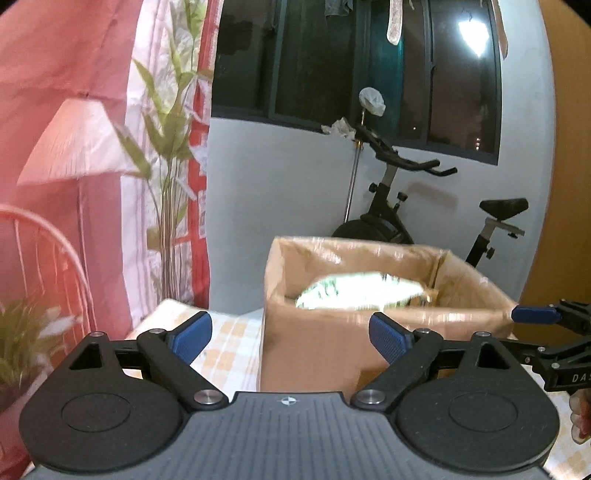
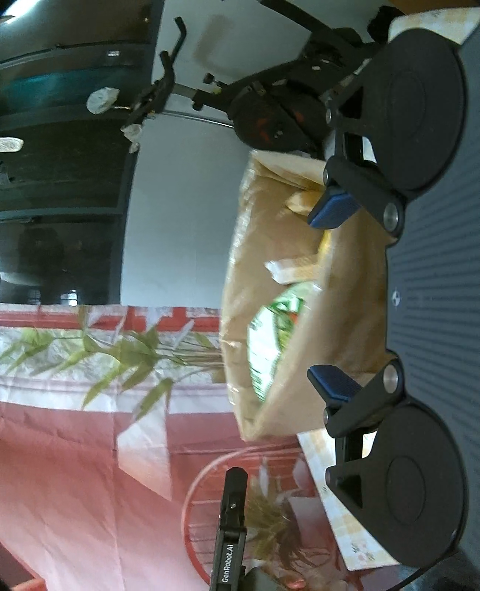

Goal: Organize snacks
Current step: 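Move both tools back down to the remaining snacks on the table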

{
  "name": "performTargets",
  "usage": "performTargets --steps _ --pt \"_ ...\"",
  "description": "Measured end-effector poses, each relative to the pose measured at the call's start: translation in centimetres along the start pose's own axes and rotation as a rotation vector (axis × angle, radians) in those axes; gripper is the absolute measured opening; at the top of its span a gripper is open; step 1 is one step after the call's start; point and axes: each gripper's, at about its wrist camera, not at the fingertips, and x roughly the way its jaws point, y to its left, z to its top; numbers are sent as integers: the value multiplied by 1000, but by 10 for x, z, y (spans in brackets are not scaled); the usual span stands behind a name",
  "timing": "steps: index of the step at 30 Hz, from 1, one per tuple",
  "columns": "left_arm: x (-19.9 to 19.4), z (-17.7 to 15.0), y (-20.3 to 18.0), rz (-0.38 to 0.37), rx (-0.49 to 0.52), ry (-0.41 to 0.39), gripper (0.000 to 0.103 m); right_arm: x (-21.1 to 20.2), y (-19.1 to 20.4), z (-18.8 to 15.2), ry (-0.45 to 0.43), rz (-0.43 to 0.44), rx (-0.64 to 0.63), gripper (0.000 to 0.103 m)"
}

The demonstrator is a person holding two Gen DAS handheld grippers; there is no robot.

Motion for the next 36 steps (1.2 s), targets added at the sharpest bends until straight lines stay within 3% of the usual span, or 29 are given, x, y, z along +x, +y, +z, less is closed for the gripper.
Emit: performTargets --steps 10,18,36 --pt "10 -55 5 16 -41 125 93 11 21 -40 112 61 -11 83" --pt "23 -85 14 32 -61 212 92 25 21 -66 174 62 -9 83" --pt "38 -118 9 11 -74 312 89 46 11 -125 318 36 -44 83"
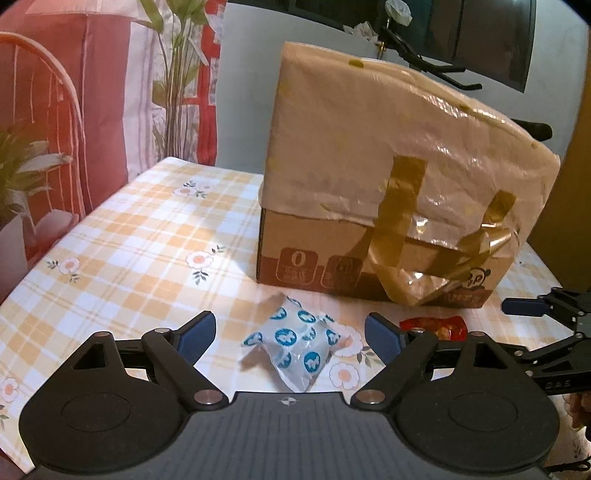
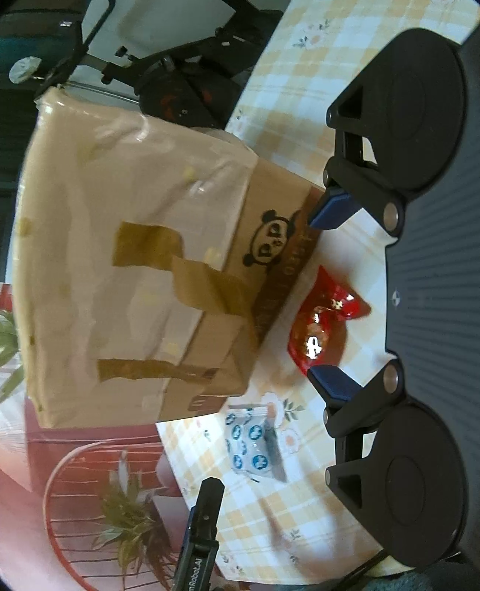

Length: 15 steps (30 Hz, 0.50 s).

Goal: Organize snacks
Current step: 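Move both tools back down to the remaining snacks on the table, then grasp the red candy packet with the right tool while the left tool grasps the blue-and-white packet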

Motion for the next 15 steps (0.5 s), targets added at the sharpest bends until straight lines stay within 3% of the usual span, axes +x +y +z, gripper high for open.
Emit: performTargets --steps 9,15 --pt "5 -7 3 2 -6 22 89 32 4 -4 44 -35 -116 83" --pt "9 -8 3 -6 -4 31 88 45 13 -3 61 -6 -194 78"
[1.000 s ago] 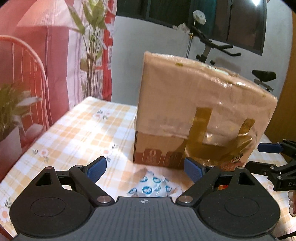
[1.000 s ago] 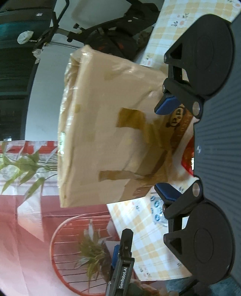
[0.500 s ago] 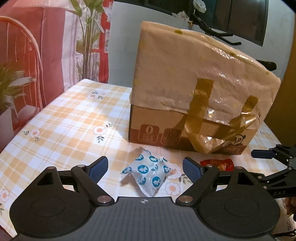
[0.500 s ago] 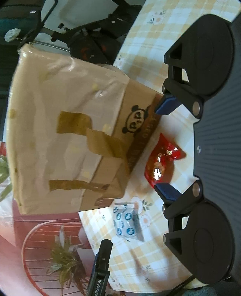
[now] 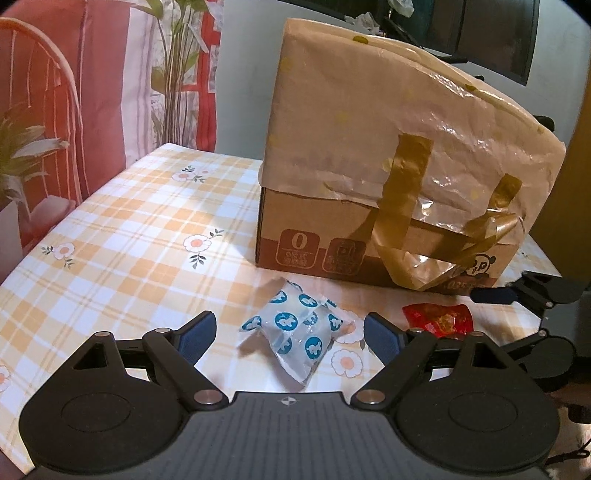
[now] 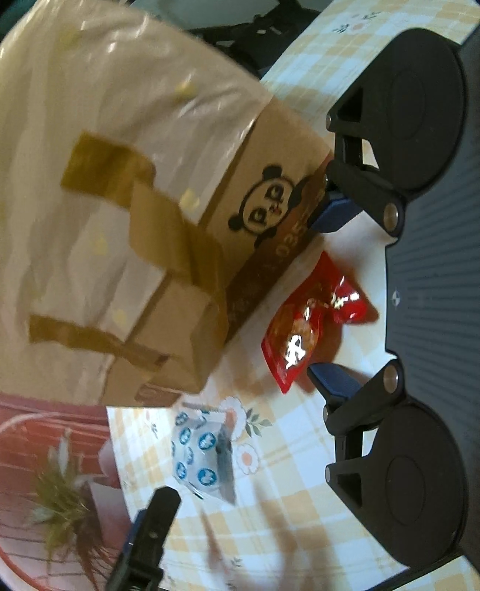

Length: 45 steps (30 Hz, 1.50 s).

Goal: Organize snacks
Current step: 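Grasp the red candy packet with the right tool while the left tool grasps the blue-and-white packet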

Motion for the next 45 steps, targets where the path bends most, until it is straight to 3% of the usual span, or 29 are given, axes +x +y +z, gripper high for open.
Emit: performTargets --steps 12,17,23,29,36,39,45 --pt "7 -5 1 -18 -1 26 88 18 -3 4 -39 41 81 76" --pt "10 -7 1 -23 -1 35 88 9 12 -3 -92 58 13 44" --pt "15 -7 2 -39 -5 56 87 2 10 -8 -110 57 48 30" --pt "25 -1 2 -34 -11 60 87 -3 -11 -12 -140 69 179 29" --pt "52 16 15 -69 -16 62 88 -2 -10 -11 -136 64 180 29" --pt "66 18 17 -113 -15 100 88 -2 -11 -12 -131 52 185 29" --pt "70 1 -1 -98 121 119 88 1 -9 -10 -123 47 181 30"
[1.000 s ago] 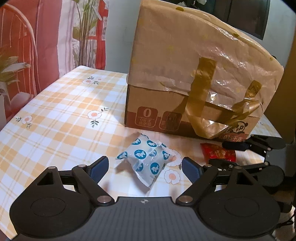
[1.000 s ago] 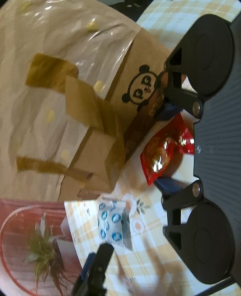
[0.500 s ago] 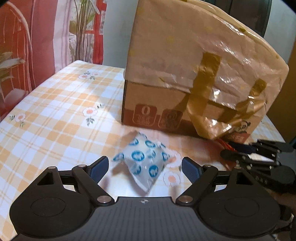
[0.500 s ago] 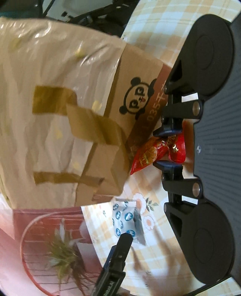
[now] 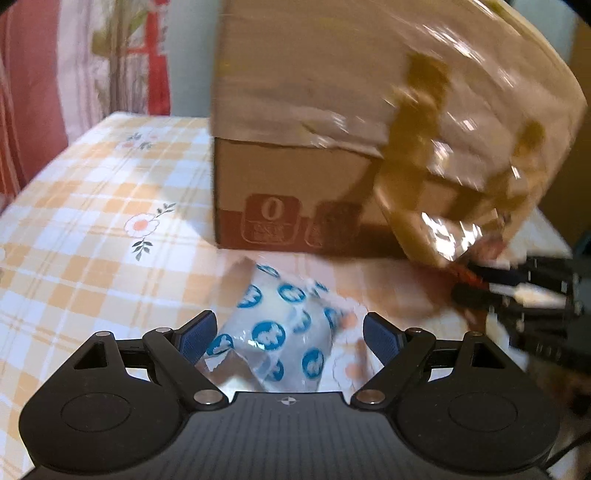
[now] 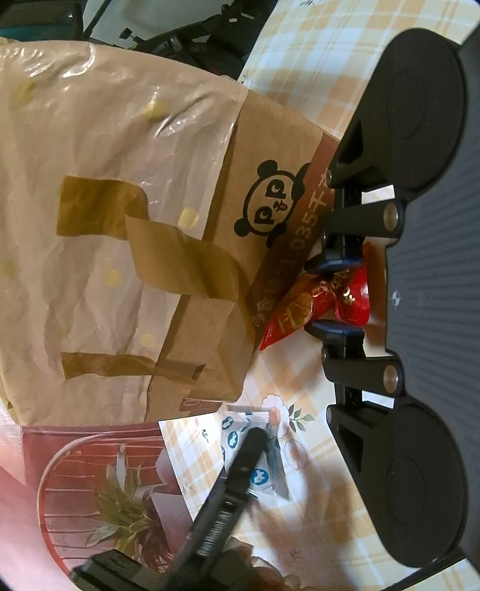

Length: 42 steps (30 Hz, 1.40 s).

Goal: Organize snacks
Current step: 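Grasp the red candy packet with the right tool while the left tool grasps the blue-and-white packet, then lift both packets and carry them over the box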

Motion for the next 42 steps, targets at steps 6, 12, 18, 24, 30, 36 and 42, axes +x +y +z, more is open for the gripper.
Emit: performTargets --steps 6,12,18,24,30,36,42 --pt "-2 -11 -15 78 62 -30 70 4 3 1 17 -3 -12 31" --pt "-14 -15 -5 33 9 -55 48 7 1 1 24 9 -2 34" --pt "-24 -26 -10 21 -23 -59 48 7 -4 1 34 23 21 36" --pt "-29 -33 -17 14 -25 -61 48 6 -5 0 31 24 25 36" --pt "-29 -36 -16 16 -16 -67 48 3 -6 0 25 29 35 35" --pt "-28 -36 -16 16 -9 -70 48 0 -11 -1 14 43 60 33" --pt "-46 -30 -12 -39 -37 -100 47 -7 -9 6 63 80 49 25"
